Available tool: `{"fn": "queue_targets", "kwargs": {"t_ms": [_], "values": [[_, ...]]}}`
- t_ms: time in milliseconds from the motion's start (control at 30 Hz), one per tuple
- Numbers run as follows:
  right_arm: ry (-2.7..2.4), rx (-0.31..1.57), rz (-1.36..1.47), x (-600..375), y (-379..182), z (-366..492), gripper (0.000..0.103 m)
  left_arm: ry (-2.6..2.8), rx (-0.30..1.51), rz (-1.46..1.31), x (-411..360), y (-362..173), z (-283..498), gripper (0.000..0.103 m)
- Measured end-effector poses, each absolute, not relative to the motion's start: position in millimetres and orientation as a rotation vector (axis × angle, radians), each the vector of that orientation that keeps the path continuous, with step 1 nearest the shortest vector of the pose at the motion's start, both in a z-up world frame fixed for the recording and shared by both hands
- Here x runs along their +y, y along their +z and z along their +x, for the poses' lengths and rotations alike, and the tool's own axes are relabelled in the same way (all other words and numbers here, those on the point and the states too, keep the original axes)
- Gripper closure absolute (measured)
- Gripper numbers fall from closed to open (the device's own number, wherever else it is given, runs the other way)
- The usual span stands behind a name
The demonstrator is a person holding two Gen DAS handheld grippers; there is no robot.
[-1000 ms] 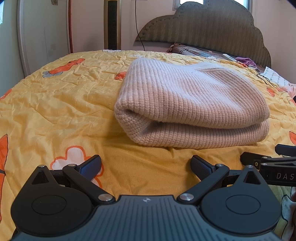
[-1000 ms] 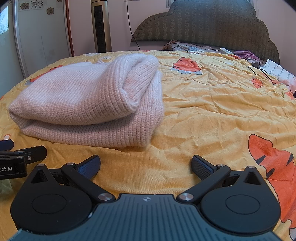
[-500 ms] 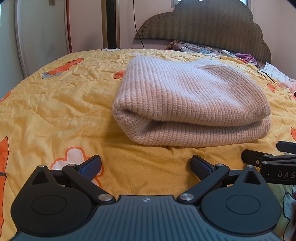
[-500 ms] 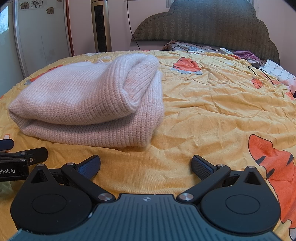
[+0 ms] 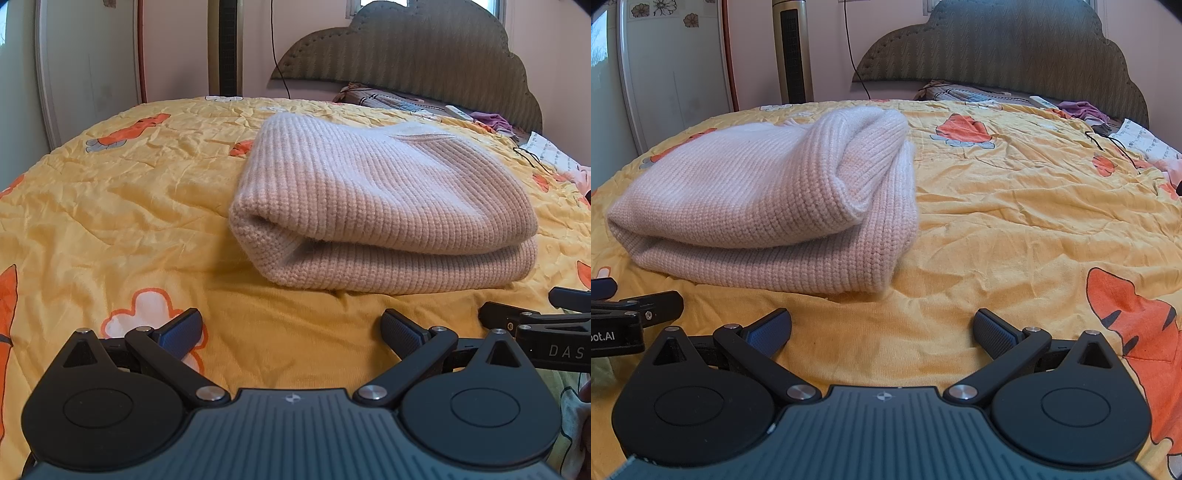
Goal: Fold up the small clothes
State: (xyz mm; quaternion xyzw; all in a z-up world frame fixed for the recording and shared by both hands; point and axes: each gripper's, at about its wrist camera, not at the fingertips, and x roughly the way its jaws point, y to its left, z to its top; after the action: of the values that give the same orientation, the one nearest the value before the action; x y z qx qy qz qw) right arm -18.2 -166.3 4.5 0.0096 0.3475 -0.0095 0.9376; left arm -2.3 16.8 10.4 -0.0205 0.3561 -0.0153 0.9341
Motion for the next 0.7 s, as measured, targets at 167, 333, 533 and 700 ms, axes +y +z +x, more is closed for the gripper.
{"fn": "queue_targets", "kwargs": {"t_ms": [167, 333, 533, 700], "values": [[-0.032, 0.711, 0.015, -165.1, 4.8, -19.8, 0.001, -0.029, 0.736, -0.027, 14.4, 11.1, -1.8, 0.000], [-0.026, 0.713, 0.017, -165.6, 4.9, -20.3, 0.001, -0.013, 0.748, 0.006, 8.2, 10.1, 0.0, 0.000], [-0.020, 0.714, 0.018, -166.7, 5.9, -22.1, 0.001, -0.013, 0.747, -0.004, 9.6, 10.0, 0.4, 0.000], [-0.020, 0.715, 0.020, -166.8, 6.9, -23.4, 0.001, -0.005, 0.761, -0.015, 9.0, 12.7, 0.0, 0.000]]}}
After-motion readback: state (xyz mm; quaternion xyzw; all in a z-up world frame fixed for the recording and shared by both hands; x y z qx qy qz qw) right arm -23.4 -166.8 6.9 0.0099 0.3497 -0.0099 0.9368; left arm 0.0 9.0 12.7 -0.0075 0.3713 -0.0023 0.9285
